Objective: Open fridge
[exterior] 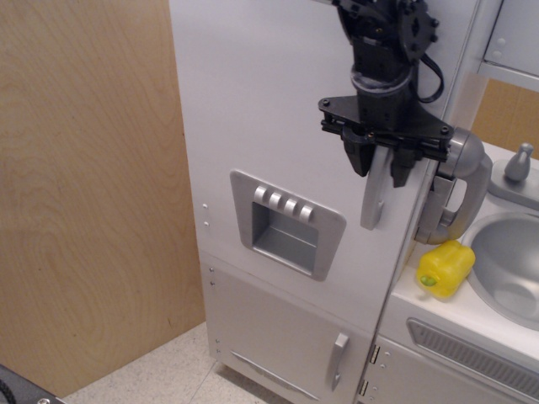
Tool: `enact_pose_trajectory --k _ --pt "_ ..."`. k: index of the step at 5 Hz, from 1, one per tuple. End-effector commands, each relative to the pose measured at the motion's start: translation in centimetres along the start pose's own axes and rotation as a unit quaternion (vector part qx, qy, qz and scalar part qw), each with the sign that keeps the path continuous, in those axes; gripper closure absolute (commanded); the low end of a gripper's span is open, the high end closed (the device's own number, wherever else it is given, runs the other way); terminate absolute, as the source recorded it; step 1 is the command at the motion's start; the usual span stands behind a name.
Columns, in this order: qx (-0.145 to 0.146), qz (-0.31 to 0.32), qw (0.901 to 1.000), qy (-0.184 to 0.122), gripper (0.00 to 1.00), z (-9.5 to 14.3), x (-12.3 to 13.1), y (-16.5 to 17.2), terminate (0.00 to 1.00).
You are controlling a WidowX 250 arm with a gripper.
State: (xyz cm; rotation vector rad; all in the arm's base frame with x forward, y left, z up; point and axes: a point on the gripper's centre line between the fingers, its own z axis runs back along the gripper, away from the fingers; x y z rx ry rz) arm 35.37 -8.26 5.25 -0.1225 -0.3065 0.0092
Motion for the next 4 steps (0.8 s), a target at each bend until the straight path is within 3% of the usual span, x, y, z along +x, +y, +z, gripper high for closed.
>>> enact_pose_trajectory --k 1,3,4 --pt "-0.009 -0.017 0.9986 -0.050 1.00 1.9 0.5 0.7 0.00" --pt "-0.004 -0.051 0.9977 -0.044 1.00 2.6 -2.8 2.1 0.00" --pt "-0.001 -0.063 0.9980 0.005 0.00 3.6 -4.7 2.7 0.00"
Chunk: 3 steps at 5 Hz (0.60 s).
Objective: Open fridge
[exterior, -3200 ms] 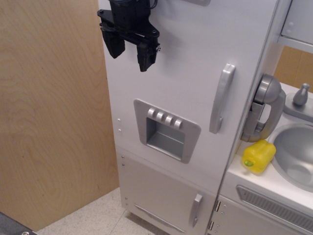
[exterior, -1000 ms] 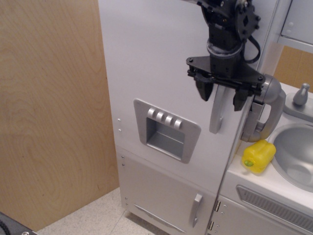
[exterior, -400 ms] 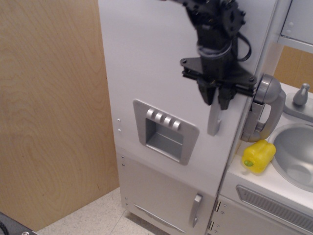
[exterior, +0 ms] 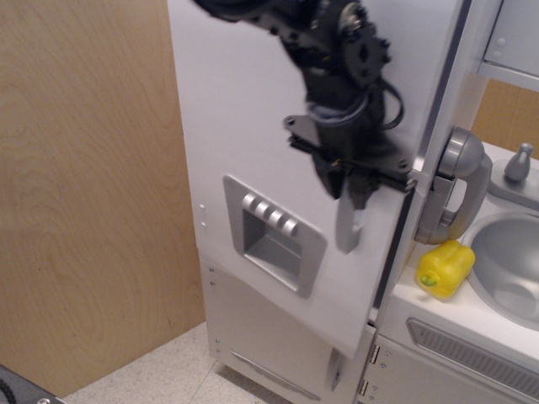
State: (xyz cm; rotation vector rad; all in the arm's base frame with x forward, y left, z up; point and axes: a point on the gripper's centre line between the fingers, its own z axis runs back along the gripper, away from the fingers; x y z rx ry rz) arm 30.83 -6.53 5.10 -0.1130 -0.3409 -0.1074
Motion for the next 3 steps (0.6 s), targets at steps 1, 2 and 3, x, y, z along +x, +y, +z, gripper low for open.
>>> enact_pose_trajectory --k 1,2,3 --pt "0.005 -0.008 0.9997 0.024 0.00 2.9 -1.6 0.0 0.00" --pt "-0.014 -0.053 0.9961 0.069 0.00 3.5 -3.1 -3.0 0.00" --pt "-0.029 -0.082 0.9926 0.084 0.00 3.8 -4.6 -5.4 0.00"
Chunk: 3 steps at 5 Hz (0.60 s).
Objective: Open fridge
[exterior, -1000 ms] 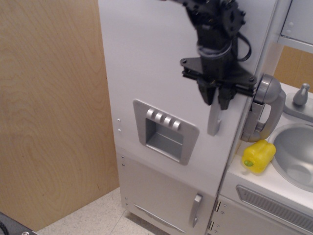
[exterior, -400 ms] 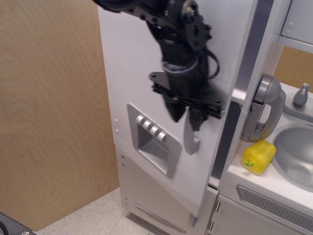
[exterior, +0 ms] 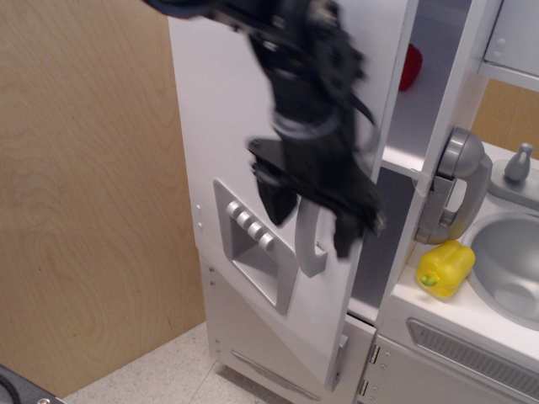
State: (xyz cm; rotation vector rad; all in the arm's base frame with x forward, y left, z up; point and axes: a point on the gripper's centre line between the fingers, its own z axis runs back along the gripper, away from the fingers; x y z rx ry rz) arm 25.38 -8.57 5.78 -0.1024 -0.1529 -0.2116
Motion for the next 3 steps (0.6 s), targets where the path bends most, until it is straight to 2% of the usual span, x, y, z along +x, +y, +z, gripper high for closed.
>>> enact_pose_trajectory --k 1,2,3 --pt "-0.033 -0.052 0.9980 0.011 0.00 1.1 0.7 -5.1 0.00" --pt "-0.049 -0.067 0.9964 0.014 0.00 0.7 2.8 -7.0 0.00" --pt "-0.036 -0.073 0.9967 0.002 0.00 -0.1 5.2 -8.3 0.00"
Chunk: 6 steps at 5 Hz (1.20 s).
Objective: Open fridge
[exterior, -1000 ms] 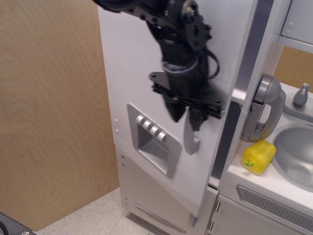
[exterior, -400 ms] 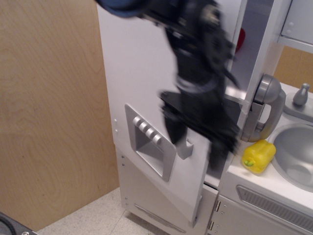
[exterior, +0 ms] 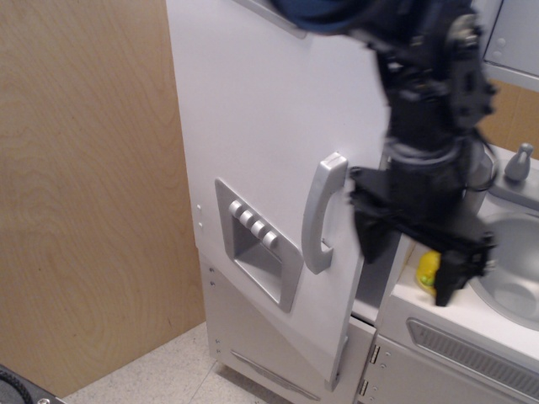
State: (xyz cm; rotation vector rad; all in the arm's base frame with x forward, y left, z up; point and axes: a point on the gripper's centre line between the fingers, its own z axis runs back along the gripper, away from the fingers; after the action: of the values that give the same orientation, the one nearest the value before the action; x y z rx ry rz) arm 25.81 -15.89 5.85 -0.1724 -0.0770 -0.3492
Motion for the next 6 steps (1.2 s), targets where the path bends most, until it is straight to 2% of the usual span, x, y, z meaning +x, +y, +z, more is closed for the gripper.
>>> enact_pose_trajectory --k 1,2,3,4,5,6 --pt "0.014 -0.014 0.9989 -0.044 0.00 0.2 4.7 -1.3 0.00" --pt "0.027 0.003 0.9977 -0.062 0.00 0.2 5.7 -0.1 0.00" --pt "0.056 0.021 0.9963 -0.061 0.00 0.1 4.8 1.5 0.00" --pt "0.092 0.046 0.9922 -0.070 0.00 1.6 4.1 3.7 0.00" --pt "0.104 0.065 0.9898 -0.072 0.00 2.3 3.4 5.5 0.00" --pt "0.117 0.057 0.9889 -0.073 0.00 2.7 1.8 6.4 0.00"
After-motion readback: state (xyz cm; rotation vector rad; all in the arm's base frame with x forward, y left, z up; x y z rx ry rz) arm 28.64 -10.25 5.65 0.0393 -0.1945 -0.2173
